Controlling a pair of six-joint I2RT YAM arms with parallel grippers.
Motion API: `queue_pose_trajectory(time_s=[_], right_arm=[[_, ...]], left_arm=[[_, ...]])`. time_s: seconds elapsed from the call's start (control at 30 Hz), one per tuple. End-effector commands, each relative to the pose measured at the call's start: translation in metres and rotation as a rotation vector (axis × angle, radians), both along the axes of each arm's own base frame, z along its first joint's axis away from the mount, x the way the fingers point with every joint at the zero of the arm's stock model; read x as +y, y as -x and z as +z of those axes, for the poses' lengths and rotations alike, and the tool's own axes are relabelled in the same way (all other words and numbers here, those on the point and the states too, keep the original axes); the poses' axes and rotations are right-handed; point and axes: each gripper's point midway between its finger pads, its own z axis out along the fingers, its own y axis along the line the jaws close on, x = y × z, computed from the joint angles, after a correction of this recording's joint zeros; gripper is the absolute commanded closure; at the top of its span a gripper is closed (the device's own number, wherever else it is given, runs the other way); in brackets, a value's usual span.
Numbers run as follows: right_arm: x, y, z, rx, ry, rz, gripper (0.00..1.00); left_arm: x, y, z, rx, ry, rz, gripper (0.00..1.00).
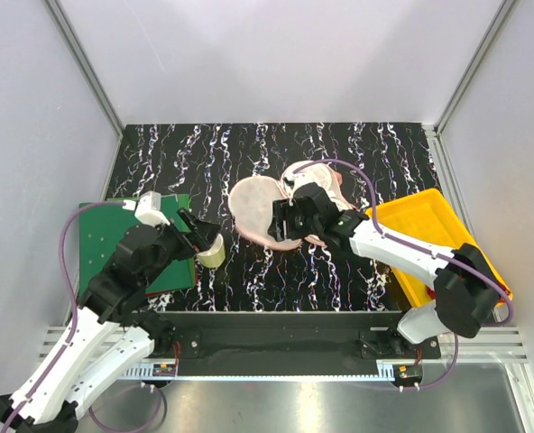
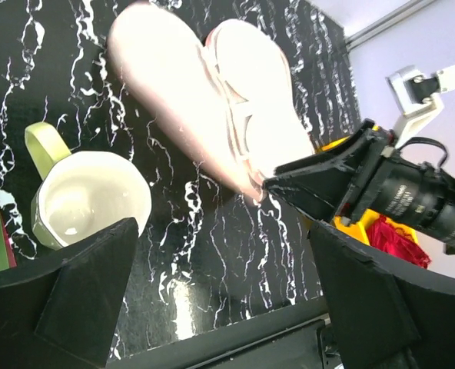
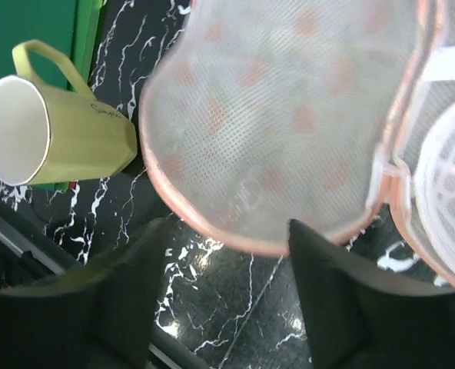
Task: Place the bra in the laundry bag and zip it closed
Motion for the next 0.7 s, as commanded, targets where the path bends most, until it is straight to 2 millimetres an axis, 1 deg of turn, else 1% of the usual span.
queue_pose_trajectory(time_s=[0.0,0.03,0.07,0.1,0.13,0.17,0.2,0.27,0.3,0.33,0.37,0.4,0.43,0.47,0.5,0.53,0.57,0.6,0.67], right_arm=[[-0.031,-0.006,0.05,-0.043,-0.048,-0.204,0.19],[-0.056,-0.021,0.06,-0.097,-0.003,-0.358,0.11],[-0.078,-0.024,0.07,-0.112,0.013,-0.461,0.02],[-0.119,-0.031,0.074,-0.115,0.069,-0.658,0.0],[-0.142,-0.032,0.078,-0.114,0.082,-0.76,0.0],[-0.166,-0.031,0.085,-0.115,0.067,-0.864,0.0],[-0.207,-0.032,0.081,-0.072,0.079,-1.016,0.0],[-0.245,-0.025,0.084,-0.037,0.052,-1.145,0.0],[-0.264,-0.016,0.079,-0.012,0.073,-1.196,0.0],[-0.293,-0.011,0.082,-0.014,0.073,-1.293,0.0],[-0.309,-0.001,0.077,0.002,0.106,-1.347,0.0],[-0.326,0.008,0.069,0.008,0.14,-1.409,0.0],[-0.351,0.016,0.064,0.022,0.16,-1.498,0.0],[-0.363,0.024,0.056,0.05,0.191,-1.536,0.0],[-0.373,0.033,0.04,0.097,0.219,-1.571,0.0],[-0.38,0.038,0.029,0.135,0.238,-1.598,0.0],[-0.397,0.048,0.019,0.178,0.239,-1.678,0.0],[-0.399,0.057,0.001,0.241,0.246,-1.696,0.02],[-0.404,0.067,-0.019,0.299,0.221,-1.784,0.08]], left_arm=[[-0.013,-0.015,0.004,0.006,-0.017,-0.031,0.03],[-0.019,-0.017,0.006,0.012,-0.016,-0.05,0.04],[-0.027,-0.018,0.004,0.03,-0.013,-0.088,0.04],[-0.036,-0.024,-0.005,0.067,-0.025,-0.11,0.04],[-0.042,-0.028,-0.004,0.072,-0.023,-0.126,0.05],[-0.053,-0.026,-0.006,0.091,-0.006,-0.178,0.06],[-0.064,-0.033,-0.012,0.111,-0.005,-0.201,0.06],[-0.079,-0.039,-0.013,0.123,0.009,-0.244,0.07],[-0.09,-0.044,-0.022,0.147,-0.004,-0.268,0.07],[-0.096,-0.047,-0.026,0.159,-0.013,-0.282,0.08],[-0.104,-0.056,-0.032,0.18,-0.033,-0.289,0.09],[-0.11,-0.056,-0.037,0.194,-0.046,-0.302,0.1],[-0.113,-0.061,-0.041,0.203,-0.06,-0.296,0.11],[-0.12,-0.065,-0.048,0.23,-0.071,-0.299,0.12],[-0.123,-0.065,-0.05,0.242,-0.072,-0.302,0.12],[-0.126,-0.065,-0.052,0.25,-0.068,-0.302,0.13],[-0.13,-0.064,-0.053,0.258,-0.062,-0.304,0.13],[-0.135,-0.061,-0.053,0.255,-0.06,-0.317,0.13],[-0.141,-0.056,-0.048,0.235,-0.043,-0.336,0.13]])
